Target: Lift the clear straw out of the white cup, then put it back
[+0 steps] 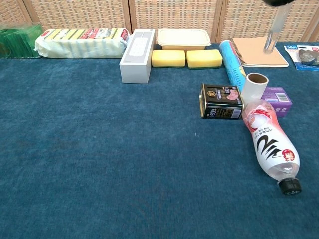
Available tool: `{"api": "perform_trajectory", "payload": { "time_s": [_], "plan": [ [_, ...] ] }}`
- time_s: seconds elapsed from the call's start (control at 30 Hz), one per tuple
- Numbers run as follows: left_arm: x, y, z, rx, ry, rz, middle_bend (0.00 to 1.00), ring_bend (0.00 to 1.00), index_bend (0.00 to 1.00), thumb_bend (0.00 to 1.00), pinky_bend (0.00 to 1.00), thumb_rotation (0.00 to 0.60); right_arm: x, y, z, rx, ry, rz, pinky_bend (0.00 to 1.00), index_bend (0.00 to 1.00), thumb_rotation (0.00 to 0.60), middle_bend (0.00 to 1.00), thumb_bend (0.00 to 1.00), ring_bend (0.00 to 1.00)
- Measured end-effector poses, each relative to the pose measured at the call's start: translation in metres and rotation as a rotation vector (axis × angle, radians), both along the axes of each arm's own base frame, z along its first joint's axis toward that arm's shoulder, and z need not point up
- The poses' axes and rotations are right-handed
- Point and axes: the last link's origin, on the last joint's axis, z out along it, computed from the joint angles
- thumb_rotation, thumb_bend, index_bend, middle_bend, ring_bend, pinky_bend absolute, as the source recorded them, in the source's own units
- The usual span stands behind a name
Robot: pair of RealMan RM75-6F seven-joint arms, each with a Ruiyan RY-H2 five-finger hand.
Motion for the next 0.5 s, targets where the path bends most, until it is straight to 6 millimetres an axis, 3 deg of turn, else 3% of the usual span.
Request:
{"api": "perform_trajectory", "payload": {
  "time_s": [0.37, 0.5],
  "plan": [
    [-0.002, 0.0, -0.001, -0.005, -0.012, 0.0, 0.0, 0.0, 0.07, 0.19, 0.15, 0.6, -0.019, -0.018, 0.036, -0.05, -0.103, -0.1, 1.0, 0.81, 0.6, 1.0, 0.4, 1.0],
    [-0.003, 0.002, -0.001, -0.006, -0.011, 0.006, 0.0, 0.0, 0.07, 0.19, 0.15, 0.6, -0.015, -0.003, 0.033, -0.014, -0.075, -0.075, 1.0, 0.81, 0.6, 1.0, 0.4, 1.0]
  ]
}}
